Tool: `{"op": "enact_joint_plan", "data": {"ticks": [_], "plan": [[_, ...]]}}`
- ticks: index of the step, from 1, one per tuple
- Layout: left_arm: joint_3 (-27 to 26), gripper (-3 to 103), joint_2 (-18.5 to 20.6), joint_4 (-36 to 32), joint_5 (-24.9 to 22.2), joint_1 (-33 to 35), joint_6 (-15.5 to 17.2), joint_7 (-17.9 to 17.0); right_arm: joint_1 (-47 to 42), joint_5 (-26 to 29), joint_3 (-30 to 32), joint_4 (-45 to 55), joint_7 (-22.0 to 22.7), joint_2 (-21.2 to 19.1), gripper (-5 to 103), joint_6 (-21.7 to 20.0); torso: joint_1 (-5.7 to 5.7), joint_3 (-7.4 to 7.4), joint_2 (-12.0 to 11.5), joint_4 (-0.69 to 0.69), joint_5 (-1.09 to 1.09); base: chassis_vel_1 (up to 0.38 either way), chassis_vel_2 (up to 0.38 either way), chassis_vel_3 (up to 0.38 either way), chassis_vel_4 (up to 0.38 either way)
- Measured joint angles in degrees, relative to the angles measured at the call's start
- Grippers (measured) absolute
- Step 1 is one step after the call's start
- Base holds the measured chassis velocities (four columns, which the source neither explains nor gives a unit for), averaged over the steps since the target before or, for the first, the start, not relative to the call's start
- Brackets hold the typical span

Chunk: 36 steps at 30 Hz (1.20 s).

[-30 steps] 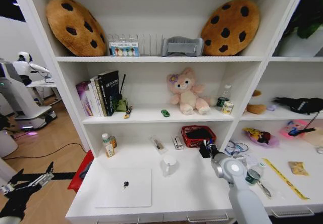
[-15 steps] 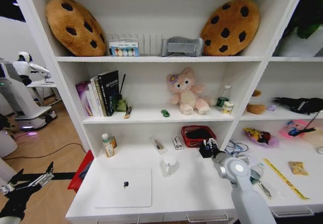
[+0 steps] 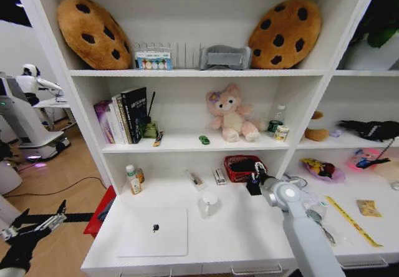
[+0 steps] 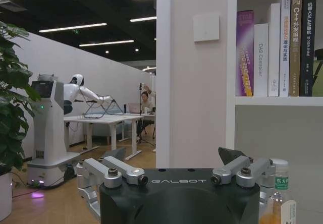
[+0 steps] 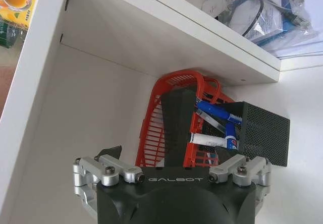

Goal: Organize the objects on the table.

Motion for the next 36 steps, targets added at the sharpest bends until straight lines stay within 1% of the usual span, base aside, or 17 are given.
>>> {"op": "enact_joint_plan", "data": {"ticks": [5, 9, 12, 21, 28, 29, 30, 31, 32, 33, 34, 36], "plan": [[0.0, 100, 0.0, 0.0, 0.0, 0.0, 0.0, 0.0, -1.82, -0.09, -0.02, 1.99, 0.21, 0.39, 100, -0.06, 0.0, 0.0, 0.0, 0.0, 0.0, 0.0, 0.0, 0.0, 0.0], [0.0, 100, 0.0, 0.0, 0.0, 0.0, 0.0, 0.0, -5.33, -0.55, 0.04, 5.88, 0.28, 2.06, 100, -0.36, 0.0, 0.0, 0.0, 0.0, -0.01, 0.0, 0.0, 0.0, 0.0], [0.0, 100, 0.0, 0.0, 0.0, 0.0, 0.0, 0.0, -6.63, -1.02, -0.3, 6.87, 0.29, 2.89, 100, -0.95, -0.01, 0.0, 0.0, -0.01, 0.0, 0.0, 0.0, 0.0, 0.0], [0.0, 100, 0.0, 0.0, 0.0, 0.0, 0.0, 0.0, -5.01, -1.17, -0.37, 6.53, 0.29, 2.21, 100, -1.05, 0.0, 0.0, 0.01, 0.01, 0.0, 0.0, 0.0, 0.0, 0.0], [0.0, 100, 0.0, 0.0, 0.0, 0.0, 0.0, 0.0, -5.69, -0.41, 0.09, 9.4, 0.45, 1.74, 100, -0.87, 0.0, 0.0, 0.01, 0.0, 0.0, 0.0, 0.0, 0.0, 0.0], [0.0, 100, 0.0, 0.0, 0.0, 0.0, 0.0, 0.0, -6.57, -0.06, 0.18, 10.71, 0.39, 1.97, 100, -0.99, 0.0, -0.01, 0.01, 0.0, 0.0, 0.0, 0.0, 0.0, 0.0], [0.0, 100, 0.0, 0.0, 0.0, 0.0, 0.0, 0.0, -7.65, 0.56, 0.1, 12.02, 0.41, 2.15, 100, -2.01, 0.0, -0.01, 0.01, 0.0, -0.01, 0.0, 0.0, 0.0, 0.0], [0.0, 100, 0.0, 0.0, 0.0, 0.0, 0.0, 0.0, -7.65, 0.56, 0.1, 12.02, 0.41, 2.15, 100, -2.01, 0.0, -0.01, 0.01, 0.0, -0.01, 0.0, 0.0, 0.0, 0.0], [0.0, 100, 0.0, 0.0, 0.0, 0.0, 0.0, 0.0, -9.29, 0.82, -0.66, 12.39, 0.6, 2.57, 100, -3.49, 0.0, -0.01, 0.01, 0.0, 0.0, 0.0, 0.0, 0.0, 0.0], [0.0, 100, 0.0, 0.0, 0.0, 0.0, 0.0, 0.0, -9.29, 0.82, -0.66, 12.39, 0.6, 2.57, 100, -3.49, 0.0, -0.01, 0.01, 0.0, 0.0, 0.0, 0.0, 0.0, 0.0], [0.0, 100, 0.0, 0.0, 0.0, 0.0, 0.0, 0.0, -10.0, 0.14, -0.99, 10.59, 0.65, 3.7, 100, -4.01, -0.01, -0.01, 0.01, -0.01, 0.01, 0.0, 0.0, 0.0, 0.0], [0.0, 100, 0.0, 0.0, 0.0, 0.0, 0.0, 0.0, -9.74, -0.36, -0.97, 8.78, 0.66, 4.23, 100, -4.05, -0.01, -0.01, 0.01, 0.0, 0.0, 0.0, 0.0, 0.0, 0.0]]}}
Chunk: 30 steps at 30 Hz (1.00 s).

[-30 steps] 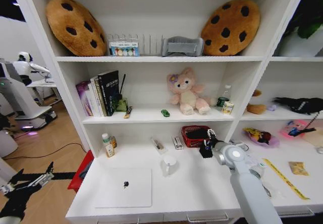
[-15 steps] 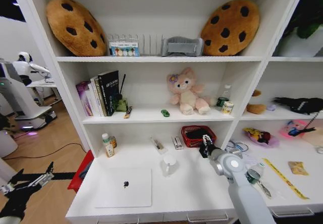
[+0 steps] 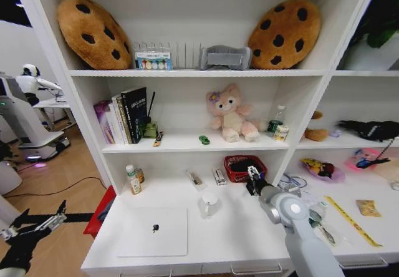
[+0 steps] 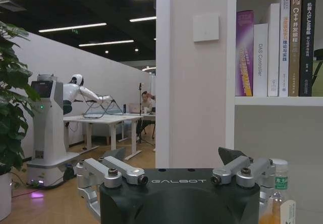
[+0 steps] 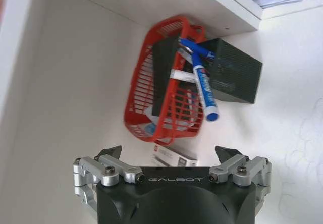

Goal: Organize the objects on the table.

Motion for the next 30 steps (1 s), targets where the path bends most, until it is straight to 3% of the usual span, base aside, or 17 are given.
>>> {"op": "enact_joint_plan", "data": {"ticks": [8, 30], "plan": [[0.0, 100, 0.0, 0.0, 0.0, 0.0, 0.0, 0.0, 4.64, -0.95, 0.68, -7.16, -0.31, -1.04, 100, -0.05, 0.01, 0.01, -0.01, 0.0, 0.0, 0.0, 0.0, 0.0, 0.0], [0.0, 100, 0.0, 0.0, 0.0, 0.0, 0.0, 0.0, 6.58, 0.65, 2.11, -7.82, -3.22, 0.12, 100, 2.8, 0.01, 0.0, -0.01, 0.0, 0.0, 0.0, 0.0, 0.0, 0.0]]}}
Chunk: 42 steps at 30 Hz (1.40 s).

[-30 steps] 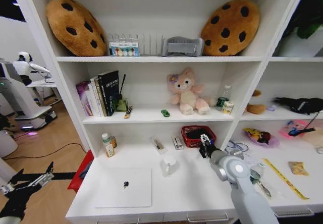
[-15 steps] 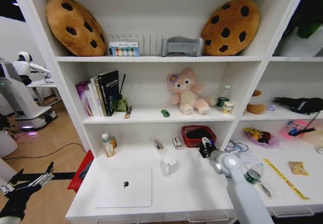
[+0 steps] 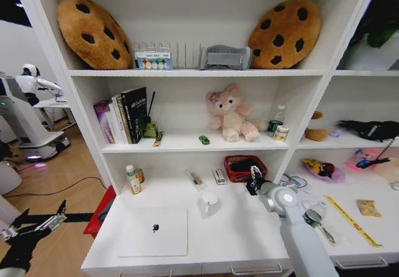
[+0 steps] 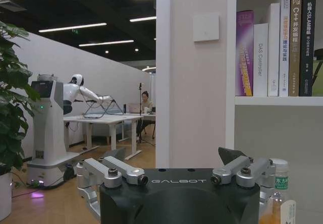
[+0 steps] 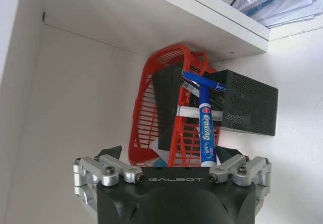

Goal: Organize the objects on the table.

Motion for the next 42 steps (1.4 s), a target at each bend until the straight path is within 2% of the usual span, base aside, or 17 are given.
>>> {"op": "enact_joint_plan", "data": {"ticks": [7, 12, 15, 16, 17, 19, 20, 23, 25, 26, 27, 28, 29, 30, 31, 32, 42], "plan": [[0.0, 100, 0.0, 0.0, 0.0, 0.0, 0.0, 0.0, 0.26, 0.52, 0.54, 1.07, 0.09, 0.1, 100, 1.07, 0.0, 0.0, 0.0, 0.01, -0.02, 0.0, 0.0, 0.0, 0.0], [-0.01, 100, 0.0, 0.0, 0.0, 0.0, 0.0, 0.0, -1.83, -0.54, 0.0, 0.81, 0.26, 0.5, 101, -0.65, 0.0, 0.0, 0.0, -0.01, 0.0, 0.0, 0.0, 0.0, 0.0], [0.0, 100, 0.0, 0.0, 0.0, 0.0, 0.0, 0.0, -1.48, -1.36, -0.36, -0.02, 0.14, 0.39, 87, -1.57, 0.0, 0.0, 0.0, 0.0, 0.01, 0.0, 0.0, 0.0, 0.0], [0.0, 100, 0.0, 0.0, 0.0, 0.0, 0.0, 0.0, -1.48, -1.36, -0.36, -0.02, 0.14, 0.39, 87, -1.57, 0.0, 0.0, 0.0, 0.0, 0.01, 0.0, 0.0, 0.0, 0.0], [0.0, 100, 0.0, 0.0, 0.0, 0.0, 0.0, 0.0, -1.39, -1.62, -0.37, 0.4, 0.07, 0.16, 82, -1.63, 0.0, 0.0, 0.0, 0.01, 0.0, 0.0, 0.0, 0.0, 0.0], [-0.01, 100, 0.0, 0.0, 0.0, 0.0, 0.0, 0.0, -1.47, -1.62, -0.37, 1.06, 0.05, 0.0, 82, -1.79, 0.0, 0.0, 0.0, 0.0, 0.0, 0.0, 0.0, 0.0, 0.0], [0.0, 100, 0.0, 0.0, 0.0, 0.0, 0.0, 0.0, -2.18, -1.61, -0.41, 2.24, 0.04, -0.19, 68, -2.08, 0.0, 0.0, 0.0, 0.01, -0.02, 0.0, 0.0, 0.0, 0.0], [0.0, 100, 0.0, 0.0, 0.0, 0.0, 0.0, 0.0, -4.08, -2.07, -0.57, 3.16, 0.5, -0.21, 77, -3.4, 0.0, 0.0, 0.0, 0.0, -0.01, 0.0, 0.0, 0.0, 0.0], [0.0, 100, 0.0, 0.0, 0.0, 0.0, 0.0, 0.0, -6.27, -4.78, -1.42, 2.27, 2.87, -0.09, 82, -7.56, 0.0, 0.0, 0.01, 0.0, 0.0, 0.0, 0.0, 0.0, 0.0], [0.0, 100, 0.0, 0.0, 0.0, 0.0, 0.0, 0.0, -6.27, -4.78, -1.42, 2.27, 2.87, -0.09, 82, -7.56, 0.0, 0.0, 0.01, 0.0, 0.0, 0.0, 0.0, 0.0, 0.0], [0.0, 100, 0.0, 0.0, 0.0, 0.0, 0.0, 0.0, -7.57, -8.71, -2.2, 1.47, 3.71, -0.2, 87, -11.57, 0.0, 0.0, 0.01, 0.01, -0.01, 0.0, 0.0, 0.0, 0.0], [-0.01, 100, 0.0, 0.0, 0.0, 0.0, -0.01, 0.0, -9.63, -18.04, -3.78, -0.05, 2.72, -0.77, 96, -16.58, 0.0, 0.0, 0.01, 0.0, 0.02, 0.0, 0.0, 0.0, 0.0], [0.0, 100, 0.0, 0.0, 0.0, 0.0, -0.01, 0.0, -11.01, -26.3, -5.06, -1.3, 0.55, -1.73, 96, -18.94, 0.0, 0.0, 0.01, -0.01, 0.02, 0.0, 0.0, 0.0, 0.0], [0.0, 100, 0.0, 0.0, 0.0, 0.0, -0.01, 0.0, -11.01, -26.3, -5.06, -1.3, 0.55, -1.73, 96, -18.94, 0.0, 0.0, 0.01, -0.01, 0.02, 0.0, 0.0, 0.0, 0.0], [0.0, 100, 0.0, 0.0, 0.0, 0.0, -0.01, 0.0, -11.59, -31.3, -5.78, -1.82, -0.95, -2.68, 99, -19.99, 0.0, 0.0, 0.01, -0.02, 0.04, 0.0, 0.0, 0.0, 0.0], [0.0, 100, 0.0, 0.0, 0.0, 0.0, -0.01, 0.02, -11.77, -33.51, -6.92, -1.71, -1.76, -4.36, 100, -21.61, -0.01, 0.0, 0.01, -0.02, -0.02, 0.0, 0.0, 0.0, 0.0], [0.0, 100, 0.0, 0.0, 0.0, 0.0, -0.01, 0.0, -5.13, -30.86, -13.79, -2.99, -0.38, -4.88, 100, -22.85, 0.0, 0.0, 0.01, 0.01, -0.01, 0.0, 0.0, 0.0, 0.0]]}}
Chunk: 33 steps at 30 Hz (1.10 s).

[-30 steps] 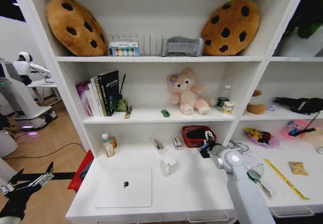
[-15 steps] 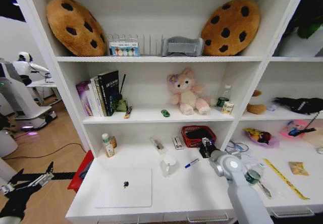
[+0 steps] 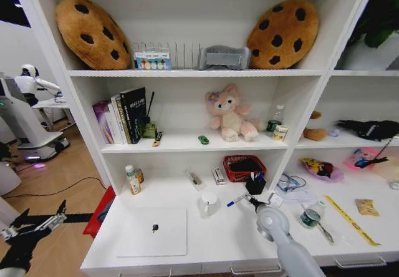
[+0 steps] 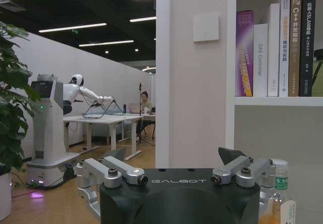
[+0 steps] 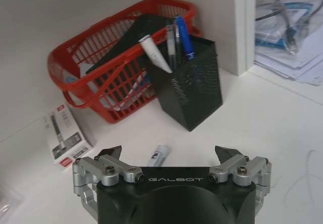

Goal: Organize the objects on the table.

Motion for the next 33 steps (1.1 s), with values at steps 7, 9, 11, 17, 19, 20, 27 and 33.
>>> {"op": "enact_joint_plan", "data": {"ticks": [7, 9, 11, 17, 19, 20, 27, 33], "plan": [[0.0, 100, 0.0, 0.0, 0.0, 0.0, 0.0, 0.0, 5.56, 1.94, -6.27, -4.99, 3.34, 1.93, 100, -0.25, 0.0, 0.0, 0.0, 0.0, 0.0, 0.0, 0.0, 0.0, 0.0], [0.0, 100, 0.0, 0.0, 0.0, 0.0, 0.01, 0.0, 6.29, 1.46, -7.22, -6.16, 3.73, 2.42, 102, -0.25, 0.0, 0.0, 0.0, 0.0, 0.01, 0.0, 0.0, 0.0, 0.0], [0.0, 100, 0.0, 0.0, 0.0, 0.0, 0.01, 0.0, 7.37, 0.85, -8.35, -7.91, 5.03, 3.08, 94, -0.5, 0.0, 0.0, 0.0, 0.0, 0.0, 0.0, 0.0, 0.0, 0.0], [0.0, 100, 0.0, 0.0, 0.0, 0.0, 0.02, 0.0, 7.86, 0.32, -7.75, -9.2, 6.99, 2.56, 74, -0.61, -0.01, -0.01, 0.0, 0.01, -0.02, 0.0, 0.0, 0.0, 0.0], [0.0, 100, 0.0, 0.0, 0.0, 0.0, 0.02, 0.0, 7.83, 0.42, -7.5, -9.25, 7.23, 2.45, 68, -0.63, -0.01, -0.01, 0.01, 0.01, -0.02, 0.0, 0.0, 0.0, 0.0], [0.0, 100, 0.0, 0.0, 0.0, 0.0, 0.02, -0.01, 7.74, 0.9, -7.08, -9.25, 7.63, 2.19, 63, -0.72, -0.01, -0.01, 0.01, 0.0, -0.01, 0.0, 0.0, 0.0, 0.0], [0.0, 100, 0.0, 0.0, 0.0, 0.0, 0.02, 0.0, 7.36, 2.51, -6.32, -9.1, 8.69, 2.1, 36, -0.66, -0.01, -0.01, 0.01, -0.03, -0.04, 0.0, 0.0, 0.0, 0.0], [0.0, 100, 0.0, 0.0, 0.0, 0.0, 0.02, 0.0, 6.67, 2.49, -5.61, -8.99, 7.91, 2.7, 14, 0.16, -0.01, -0.01, 0.01, -0.02, -0.01, 0.0, 0.0, 0.0, 0.0]]}}
